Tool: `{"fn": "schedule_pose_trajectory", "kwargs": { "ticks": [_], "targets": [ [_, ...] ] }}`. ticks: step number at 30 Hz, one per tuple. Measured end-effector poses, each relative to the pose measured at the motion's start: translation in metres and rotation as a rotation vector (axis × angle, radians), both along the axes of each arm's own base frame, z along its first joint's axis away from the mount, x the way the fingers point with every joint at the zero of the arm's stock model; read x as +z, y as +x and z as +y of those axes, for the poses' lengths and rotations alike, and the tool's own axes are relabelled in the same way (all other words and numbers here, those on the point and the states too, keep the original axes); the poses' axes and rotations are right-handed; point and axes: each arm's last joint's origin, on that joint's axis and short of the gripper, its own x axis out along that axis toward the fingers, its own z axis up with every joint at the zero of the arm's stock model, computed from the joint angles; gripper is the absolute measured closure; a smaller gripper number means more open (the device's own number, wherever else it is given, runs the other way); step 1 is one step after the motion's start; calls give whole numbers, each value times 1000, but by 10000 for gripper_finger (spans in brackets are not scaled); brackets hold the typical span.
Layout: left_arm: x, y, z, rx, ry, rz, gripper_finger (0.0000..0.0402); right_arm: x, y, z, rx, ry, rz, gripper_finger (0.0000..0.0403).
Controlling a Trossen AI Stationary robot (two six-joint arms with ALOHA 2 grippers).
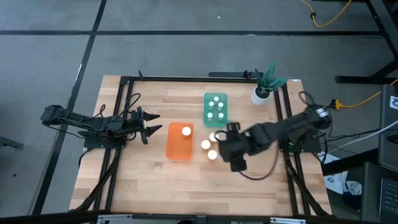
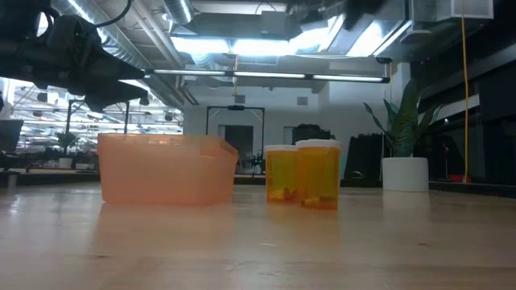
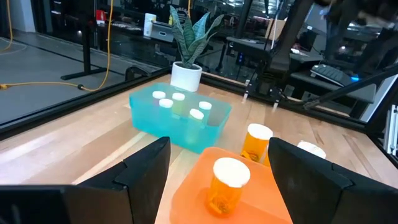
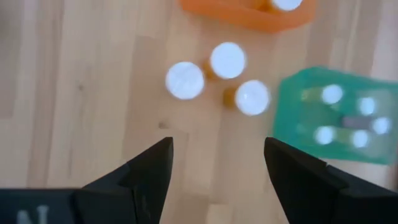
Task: Pick and place medicine bottles into bin by pill shape (circle, oval)
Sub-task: Put the large orange medicine bottle into the orange bin
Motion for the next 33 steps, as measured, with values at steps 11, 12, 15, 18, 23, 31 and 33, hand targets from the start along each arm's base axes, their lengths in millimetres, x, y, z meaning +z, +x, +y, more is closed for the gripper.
{"fn": "schedule_pose_trajectory", "kwargs": {
  "ticks": [11, 12, 15, 18, 23, 31, 33],
  "targets": [
    [0, 0, 0, 0, 0, 2, 139, -103, -56, 2, -50, 147, -196, 150],
    [0, 0, 0, 0, -1, 1, 139, -111, -58, 1, -55, 152, -203, 150],
    [0, 0, 0, 0, -3, 1, 139, -131, -62, -1, -78, 168, -216, 150],
    [0, 0, 0, 0, -2, 4, 139, -143, -63, -3, -85, 181, -242, 150],
    [0, 0, 0, 1, 0, 5, 139, -148, -61, -11, -131, 111, -307, 150],
    [-1, 0, 0, 1, 1, 6, 139, -154, -55, -34, -284, 48, -341, 150],
    [-1, 0, 0, 1, 1, 6, 139, -163, -53, -42, -304, 67, -314, 150]
  ]
}}
